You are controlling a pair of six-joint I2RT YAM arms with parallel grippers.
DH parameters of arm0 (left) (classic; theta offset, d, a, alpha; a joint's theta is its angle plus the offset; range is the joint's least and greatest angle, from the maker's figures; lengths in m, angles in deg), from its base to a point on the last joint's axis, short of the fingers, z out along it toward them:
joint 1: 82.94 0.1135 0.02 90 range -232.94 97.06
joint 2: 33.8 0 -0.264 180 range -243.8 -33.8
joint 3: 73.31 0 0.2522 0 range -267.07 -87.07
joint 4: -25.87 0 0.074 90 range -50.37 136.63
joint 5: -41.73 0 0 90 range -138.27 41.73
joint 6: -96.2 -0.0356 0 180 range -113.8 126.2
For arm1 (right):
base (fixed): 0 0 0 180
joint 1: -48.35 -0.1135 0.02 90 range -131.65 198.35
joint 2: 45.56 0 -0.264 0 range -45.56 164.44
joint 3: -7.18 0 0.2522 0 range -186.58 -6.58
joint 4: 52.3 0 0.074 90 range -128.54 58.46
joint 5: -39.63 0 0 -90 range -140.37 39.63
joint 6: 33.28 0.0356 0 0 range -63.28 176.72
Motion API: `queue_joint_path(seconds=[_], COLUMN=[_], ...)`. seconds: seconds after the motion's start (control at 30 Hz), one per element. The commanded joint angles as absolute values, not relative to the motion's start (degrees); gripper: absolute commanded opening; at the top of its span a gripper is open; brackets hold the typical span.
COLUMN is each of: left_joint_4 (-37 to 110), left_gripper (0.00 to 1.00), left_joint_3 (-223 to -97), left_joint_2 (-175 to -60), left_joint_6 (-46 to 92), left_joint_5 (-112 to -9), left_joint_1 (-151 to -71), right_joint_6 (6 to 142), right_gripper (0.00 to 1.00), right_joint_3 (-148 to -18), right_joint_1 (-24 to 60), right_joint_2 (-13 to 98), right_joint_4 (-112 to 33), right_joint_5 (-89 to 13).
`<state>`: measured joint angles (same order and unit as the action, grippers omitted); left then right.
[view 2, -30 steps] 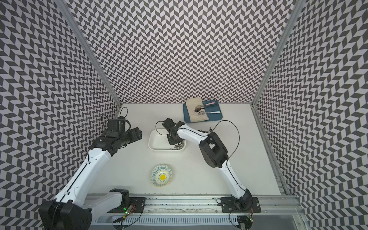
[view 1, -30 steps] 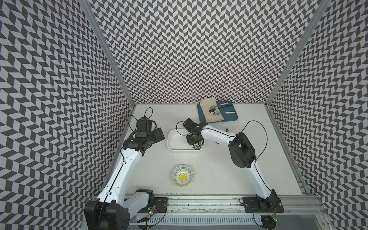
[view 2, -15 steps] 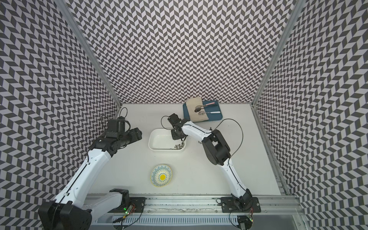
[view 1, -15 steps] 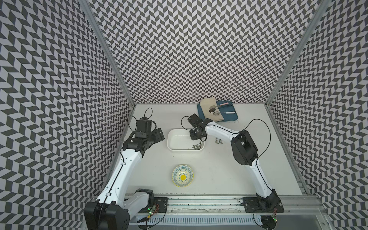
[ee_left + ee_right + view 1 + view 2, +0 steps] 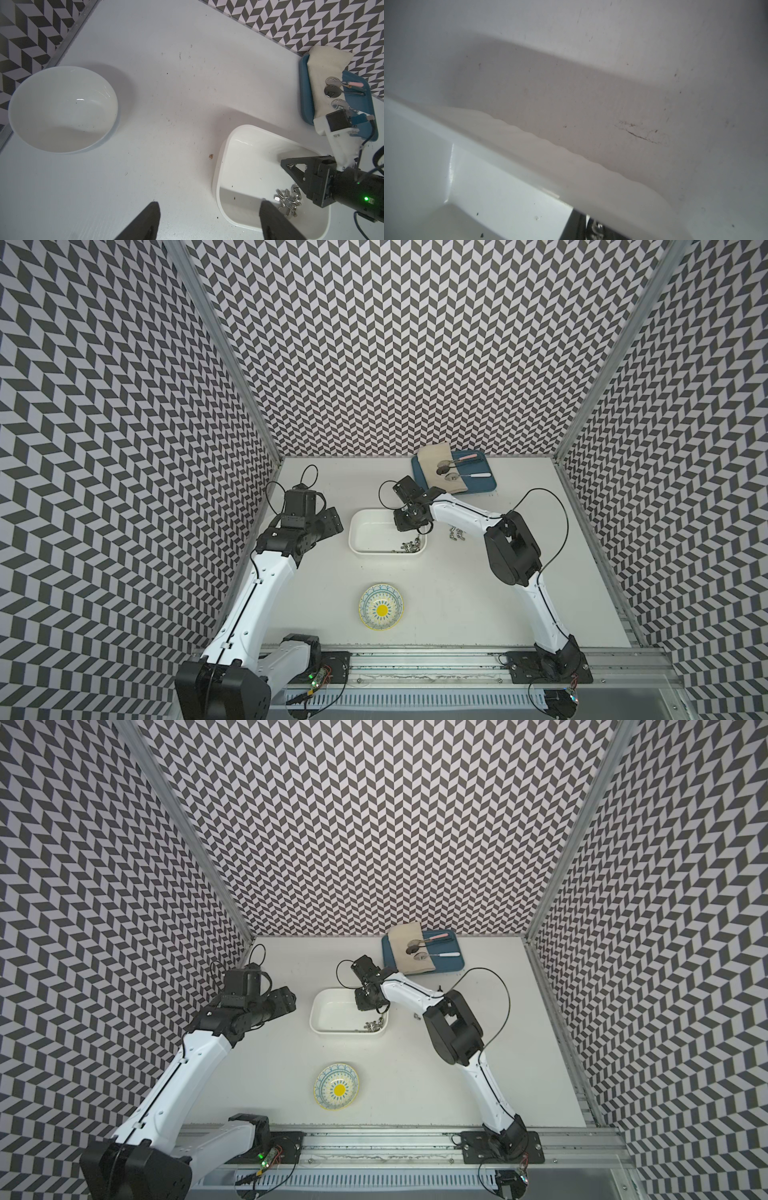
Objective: Take out the wing nut from the storage box
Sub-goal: Pick up the wing nut from the storage box.
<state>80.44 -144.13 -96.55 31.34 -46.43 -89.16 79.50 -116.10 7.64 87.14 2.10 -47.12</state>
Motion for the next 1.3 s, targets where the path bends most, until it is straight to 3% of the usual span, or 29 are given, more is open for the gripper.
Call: queue_joint_path(seconds=[0.0, 0.43, 0.7, 1.27], left_joint_4=[80.11, 80.16, 80.32, 80.58], left_gripper=[0.79, 0.79, 0.80, 0.79], left_joint_3=[-143.77, -144.26, -144.55, -144.82], left_joint_2=[-96.47, -96.62, -96.79, -96.82], left_joint_6=[31.07, 30.81, 30.74, 30.63], left_joint_5=[-46.34, -46.25, -46.41, -45.99], left_joint_1=[-88.83, -88.74, -88.73, -88.74], right_joint_6=[80.14, 79.68, 78.42, 77.22], right_gripper=[0.25, 0.24, 0.29, 0.22], right_joint_3=[-116.23, -117.24, -116.18, -115.67], right_joint_1=[7.83, 7.75, 7.40, 6.43], right_joint_2=[86.30, 86.42, 86.86, 89.17], right_joint_4=[0.05, 0.39, 0.57, -1.86], right_joint_5=[-46.44, -45.58, -46.34, -49.25])
